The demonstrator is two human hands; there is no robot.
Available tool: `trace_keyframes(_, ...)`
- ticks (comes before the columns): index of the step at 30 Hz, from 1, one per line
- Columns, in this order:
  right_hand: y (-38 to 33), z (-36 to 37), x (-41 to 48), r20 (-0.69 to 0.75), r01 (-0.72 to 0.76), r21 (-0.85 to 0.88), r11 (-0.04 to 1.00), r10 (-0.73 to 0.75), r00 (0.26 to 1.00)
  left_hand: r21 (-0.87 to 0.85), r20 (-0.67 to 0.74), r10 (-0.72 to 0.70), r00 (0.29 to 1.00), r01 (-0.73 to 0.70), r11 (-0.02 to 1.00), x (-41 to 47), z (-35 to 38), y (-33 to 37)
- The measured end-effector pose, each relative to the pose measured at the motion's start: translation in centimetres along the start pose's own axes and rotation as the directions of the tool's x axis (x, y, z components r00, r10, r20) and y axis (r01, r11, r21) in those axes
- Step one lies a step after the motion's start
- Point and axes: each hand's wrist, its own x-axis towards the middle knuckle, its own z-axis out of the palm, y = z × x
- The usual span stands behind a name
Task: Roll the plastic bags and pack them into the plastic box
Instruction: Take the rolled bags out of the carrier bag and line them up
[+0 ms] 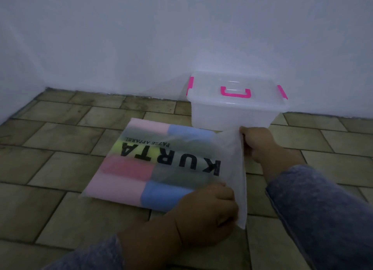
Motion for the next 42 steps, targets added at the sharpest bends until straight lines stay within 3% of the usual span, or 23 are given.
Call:
trace_keyframes(2, 0.8, -0.5, -2.2, 0.118, -0.083, 0.134, 0.988, 0.067, 0.991, -0.077, 0.08, -0.082, 0.993, 0.089, 0.993, 0.4, -0.4, -0.1)
trace_keyframes(4, 1.8, -2.0, -5.1, 0.295, -0.151, 0.15, 0.977, 0.101, 0.95, -0.24, 0.078, -0.245, 0.966, 0.256, 0.936, 0.9, -1.2, -0.2)
trace_keyframes(7, 3.9, -4.6, -10.0, 0.474, -0.192, 0.065, 0.979, 0.139, 0.87, -0.452, -0.018, -0.589, 0.808, 0.52, 0.725, 3.3, -3.1, -1.2)
trace_keyframes(9, 5.1, -5.4, -12.7, 0.532, -0.186, 0.036, 0.982, 0.138, 0.835, -0.275, 0.041, -0.704, 0.709, 0.685, 0.675, 6.0, -4.2, -2.3)
trace_keyframes(11, 5.6, -5.0, -14.4, 0.494, -0.137, 0.026, 0.99, 0.107, 0.863, -0.05, 0.167, -0.748, 0.643, 0.763, 0.645, 8.6, -4.5, -2.4)
trace_keyframes(13, 5.7, -4.1, -15.2, 0.4, -0.057, 0.023, 0.998, 0.043, 0.916, 0.14, 0.281, -0.76, 0.586, 0.758, 0.637, 10.5, -3.8, -2.1)
trace_keyframes(15, 5.5, -3.2, -15.5, 0.306, 0.039, -0.004, 0.999, -0.035, 0.951, 0.276, 0.334, -0.748, 0.574, 0.699, 0.66, 11.2, -3.3, -2.2)
trace_keyframes(17, 5.5, -2.7, -15.7, 0.278, 0.073, -0.018, 0.997, -0.065, 0.958, 0.178, 0.337, -0.763, 0.551, 0.759, 0.627, 10.7, -3.5, -2.8)
trace_keyframes(20, 6.2, -2.7, -15.9, 0.265, 0.0, 0.008, 1.0, -0.002, 0.964, -0.099, 0.329, -0.763, 0.557, 0.824, 0.558, 8.2, -4.7, -3.7)
trace_keyframes(25, 6.4, -2.3, -16.2, 0.347, -0.123, 0.127, 0.984, 0.072, 0.935, -0.558, 0.255, -0.76, 0.597, 0.733, 0.389, 3.9, -5.7, -4.5)
trace_keyframes(27, 6.0, -1.7, -16.2, 0.35, -0.094, 0.079, 0.992, 0.061, 0.935, -0.596, 0.241, -0.776, 0.583, 0.72, 0.356, 3.4, -5.4, -4.5)
trace_keyframes(30, 5.6, -1.2, -15.8, 0.277, 0.09, -0.127, 0.988, -0.052, 0.96, -0.465, 0.168, -0.793, 0.585, 0.757, 0.459, 4.0, -5.3, -3.7)
trace_keyframes(32, 5.8, -1.9, -15.1, 0.181, 0.253, -0.399, 0.882, -0.195, 0.964, -0.202, 0.0, -0.788, 0.615, 0.772, 0.602, 4.3, -6.7, -3.5)
trace_keyframes(34, 6.4, -2.6, -14.5, 0.158, 0.291, -0.578, 0.762, -0.245, 0.957, 0.097, -0.147, -0.747, 0.649, 0.761, 0.642, 3.7, -9.2, -3.8)
trace_keyframes(36, 6.6, -2.8, -14.3, 0.144, 0.266, -0.624, 0.735, -0.225, 0.963, 0.289, -0.068, -0.748, 0.66, 0.731, 0.618, 2.9, -10.9, -4.0)
trace_keyframes(38, 6.4, -2.8, -14.3, 0.133, 0.308, -0.62, 0.721, -0.291, 0.947, 0.37, 0.054, -0.799, 0.598, 0.732, 0.573, 2.3, -10.7, -4.2)
trace_keyframes(40, 5.9, -2.7, -14.9, 0.151, 0.442, -0.577, 0.687, -0.443, 0.884, 0.386, 0.022, -0.805, 0.593, 0.738, 0.554, 2.0, -9.8, -4.7)
trace_keyframes(42, 5.4, -2.2, -16.3, 0.293, 0.573, -0.542, 0.615, -0.501, 0.815, 0.345, -0.106, -0.751, 0.652, 0.733, 0.587, 1.6, -9.3, -5.2)
